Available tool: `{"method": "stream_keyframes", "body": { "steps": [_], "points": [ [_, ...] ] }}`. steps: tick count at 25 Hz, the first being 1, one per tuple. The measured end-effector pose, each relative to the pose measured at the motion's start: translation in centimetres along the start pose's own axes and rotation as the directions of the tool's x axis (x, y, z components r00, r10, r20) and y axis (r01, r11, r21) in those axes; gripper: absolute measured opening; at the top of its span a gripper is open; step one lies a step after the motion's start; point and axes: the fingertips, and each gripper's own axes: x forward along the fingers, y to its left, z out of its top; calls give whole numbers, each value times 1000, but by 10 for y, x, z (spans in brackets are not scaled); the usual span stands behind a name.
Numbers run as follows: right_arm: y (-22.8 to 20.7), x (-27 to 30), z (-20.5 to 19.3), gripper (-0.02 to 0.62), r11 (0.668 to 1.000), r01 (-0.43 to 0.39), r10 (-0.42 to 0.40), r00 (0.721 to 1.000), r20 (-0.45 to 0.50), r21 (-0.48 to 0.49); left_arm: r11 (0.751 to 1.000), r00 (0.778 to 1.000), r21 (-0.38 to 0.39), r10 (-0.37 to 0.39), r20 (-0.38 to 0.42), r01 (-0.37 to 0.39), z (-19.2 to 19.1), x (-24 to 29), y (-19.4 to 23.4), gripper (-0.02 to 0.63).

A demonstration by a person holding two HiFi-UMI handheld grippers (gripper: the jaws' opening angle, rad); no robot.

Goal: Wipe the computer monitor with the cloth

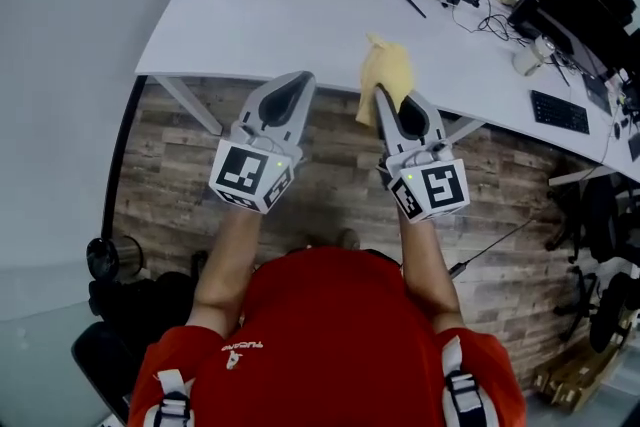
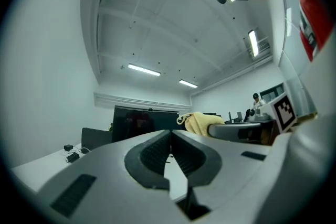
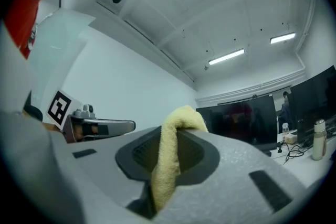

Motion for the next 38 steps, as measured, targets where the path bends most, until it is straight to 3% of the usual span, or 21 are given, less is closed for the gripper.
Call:
{"method": "stream_keyframes", "body": {
  "steps": [11, 18, 25, 38],
  "points": [
    [37, 48, -3, 58, 999, -20, 20, 1000, -4, -30, 1000, 1000, -17, -3, -11, 3, -16, -32, 52, 11],
    [24, 82, -7, 58, 999, -27, 27, 1000, 10, -35, 1000, 1000, 10, 3, 10, -3, -12, -6, 87, 11],
    [-26, 137, -22, 58, 1000, -25, 25, 999, 37, -12, 999, 1000, 29, 13, -9, -13, -26, 56, 131, 11],
    [-158, 298, -33, 58, 995, -97, 98, 994, 47, -16, 997, 998, 60, 56, -13, -56, -45, 237, 237, 11]
  ]
}}
